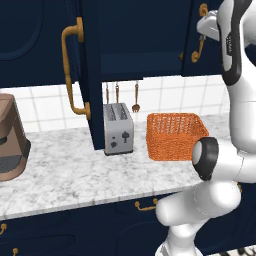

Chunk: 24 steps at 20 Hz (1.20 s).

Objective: Open the cabinet, pick up the bread from the cabinet and place it in the basket. Then move the basket to the dining counter.

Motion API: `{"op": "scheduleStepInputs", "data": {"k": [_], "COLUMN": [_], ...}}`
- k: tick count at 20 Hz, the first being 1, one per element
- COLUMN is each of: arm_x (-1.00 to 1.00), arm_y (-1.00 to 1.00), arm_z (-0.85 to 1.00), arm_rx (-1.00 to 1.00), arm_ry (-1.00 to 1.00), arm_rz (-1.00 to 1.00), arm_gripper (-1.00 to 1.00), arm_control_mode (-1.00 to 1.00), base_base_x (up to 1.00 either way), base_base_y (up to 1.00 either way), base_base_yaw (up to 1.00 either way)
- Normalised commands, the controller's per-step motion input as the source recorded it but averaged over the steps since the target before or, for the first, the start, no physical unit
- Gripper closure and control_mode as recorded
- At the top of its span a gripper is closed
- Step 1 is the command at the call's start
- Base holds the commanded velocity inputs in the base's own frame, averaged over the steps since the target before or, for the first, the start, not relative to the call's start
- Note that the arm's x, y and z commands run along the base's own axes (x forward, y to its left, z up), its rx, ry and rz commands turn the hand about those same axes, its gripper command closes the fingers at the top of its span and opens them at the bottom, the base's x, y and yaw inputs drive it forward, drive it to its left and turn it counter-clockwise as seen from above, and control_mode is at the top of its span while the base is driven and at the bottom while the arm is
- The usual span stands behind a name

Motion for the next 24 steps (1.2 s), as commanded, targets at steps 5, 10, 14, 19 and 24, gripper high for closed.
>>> {"op": "scheduleStepInputs", "data": {"k": [5,10,14,19,24], "arm_x": [0.63,0.51,0.60,0.50,0.46], "arm_y": [-0.10,0.00,0.00,0.00,0.00], "arm_z": [0.00,-0.02,-0.23,-0.11,0.00], "arm_rx": [-0.08,-0.19,-0.22,-0.07,0.00], "arm_ry": [-0.24,-0.33,-0.12,0.00,0.00], "arm_rz": [0.10,0.06,0.00,-0.03,-0.02], "arm_gripper": [-1.00,-1.00,-1.00,-1.00,-1.00], "arm_control_mode": [-1.00,-1.00,-1.00,-1.00,-1.00], "base_base_x": [0.00,0.00,0.00,0.00,0.00], "base_base_y": [0.00,0.00,0.00,0.00,0.00], "base_base_yaw": [0.00,0.00,0.00,0.00,0.00]}}
